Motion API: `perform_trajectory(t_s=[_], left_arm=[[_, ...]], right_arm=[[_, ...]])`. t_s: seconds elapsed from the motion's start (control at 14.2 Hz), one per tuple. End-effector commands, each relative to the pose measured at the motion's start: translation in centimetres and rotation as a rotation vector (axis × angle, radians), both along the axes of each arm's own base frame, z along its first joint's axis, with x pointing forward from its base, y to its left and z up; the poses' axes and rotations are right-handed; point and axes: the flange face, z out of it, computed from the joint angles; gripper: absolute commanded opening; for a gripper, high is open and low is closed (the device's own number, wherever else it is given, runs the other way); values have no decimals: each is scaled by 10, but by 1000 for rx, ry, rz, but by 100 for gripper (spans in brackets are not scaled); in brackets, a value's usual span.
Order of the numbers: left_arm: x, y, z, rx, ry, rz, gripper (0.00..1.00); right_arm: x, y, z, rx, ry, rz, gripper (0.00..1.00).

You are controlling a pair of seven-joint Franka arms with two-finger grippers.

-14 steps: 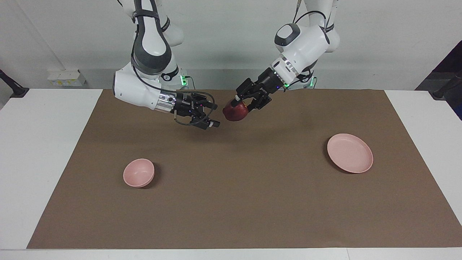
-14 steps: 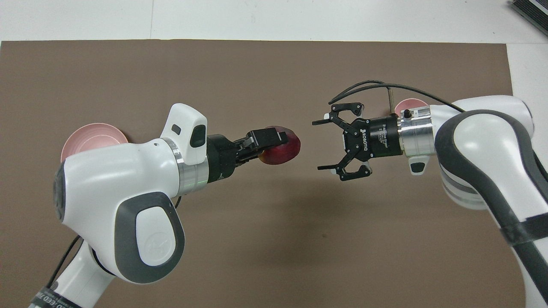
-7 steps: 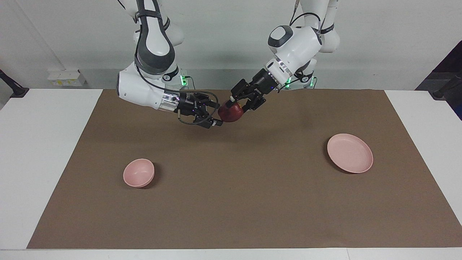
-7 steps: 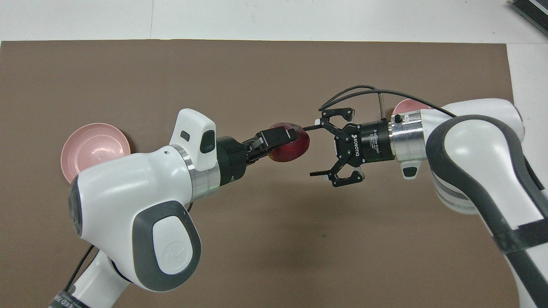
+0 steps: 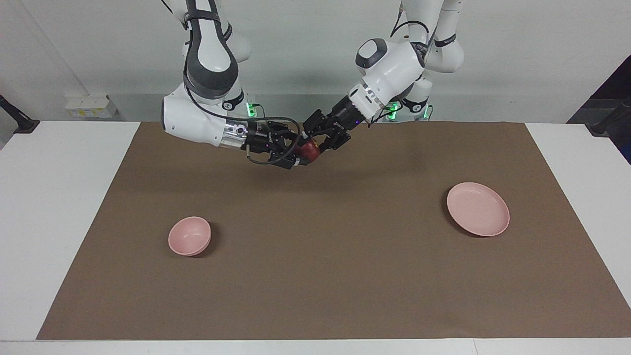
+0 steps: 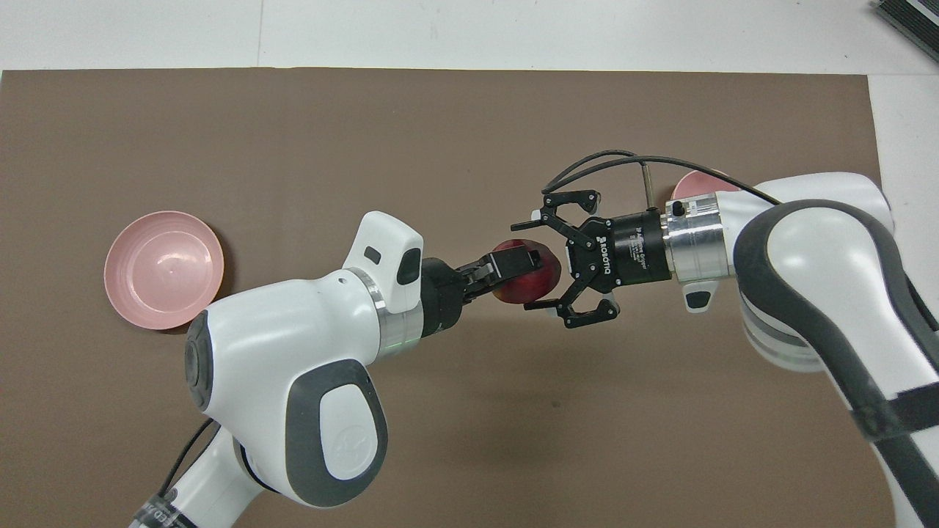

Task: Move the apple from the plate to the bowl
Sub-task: 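Close the right gripper on the apple held by the left gripper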

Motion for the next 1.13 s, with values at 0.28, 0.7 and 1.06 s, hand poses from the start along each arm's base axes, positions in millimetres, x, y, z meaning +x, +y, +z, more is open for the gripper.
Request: perform_trajectory(t_s=[0.28, 0.7, 1.06], left_arm=[[-6, 0, 13, -28, -8, 21, 0], [-8, -2, 17, -34, -4, 20, 0], [-5, -5, 22, -14, -42, -2, 100]], right_arm=[[-4, -6, 2, 34, -18, 3, 58], [-1, -3, 4, 27, -20, -5, 0], [0, -4, 4, 23, -22, -3, 0]])
